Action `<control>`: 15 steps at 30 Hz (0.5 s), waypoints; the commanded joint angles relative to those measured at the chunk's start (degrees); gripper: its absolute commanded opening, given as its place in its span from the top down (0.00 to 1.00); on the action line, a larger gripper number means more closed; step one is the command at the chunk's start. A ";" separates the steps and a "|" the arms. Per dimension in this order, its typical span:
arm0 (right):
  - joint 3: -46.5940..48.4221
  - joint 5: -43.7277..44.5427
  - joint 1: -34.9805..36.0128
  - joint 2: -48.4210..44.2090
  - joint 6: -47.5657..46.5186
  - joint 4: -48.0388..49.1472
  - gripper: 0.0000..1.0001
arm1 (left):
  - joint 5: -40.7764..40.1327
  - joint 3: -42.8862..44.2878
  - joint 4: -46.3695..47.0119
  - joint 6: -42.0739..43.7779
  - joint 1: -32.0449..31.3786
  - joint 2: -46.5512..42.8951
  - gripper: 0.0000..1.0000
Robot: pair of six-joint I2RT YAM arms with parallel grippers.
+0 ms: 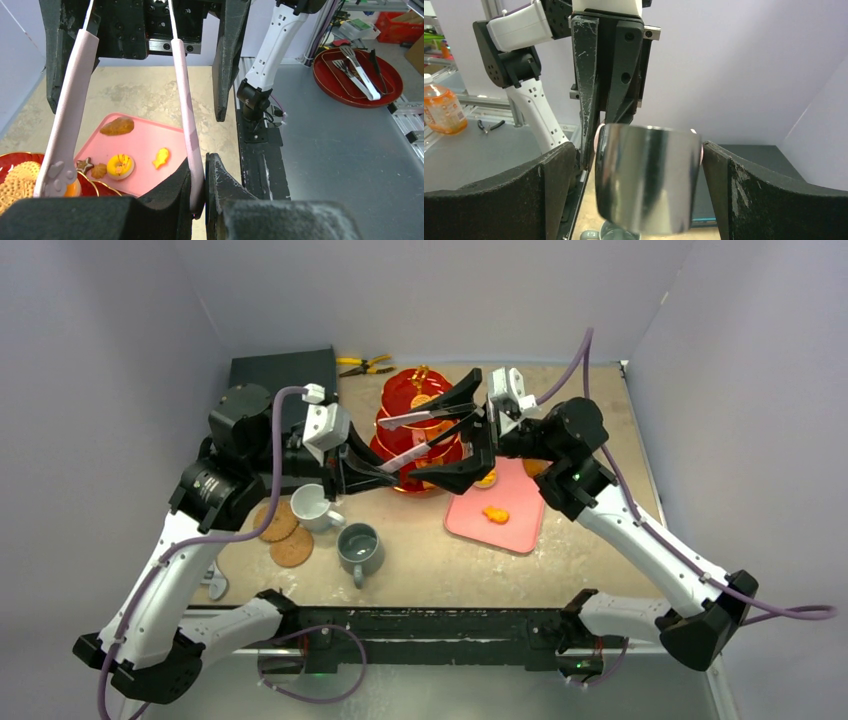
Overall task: Serve the afternoon tea
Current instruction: Adjust the clamp.
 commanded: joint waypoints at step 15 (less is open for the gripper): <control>2.24 -1.73 0.20 1.70 2.11 3.56 0.01 | -0.50 -0.03 5.01 -1.31 0.31 -0.18 1.00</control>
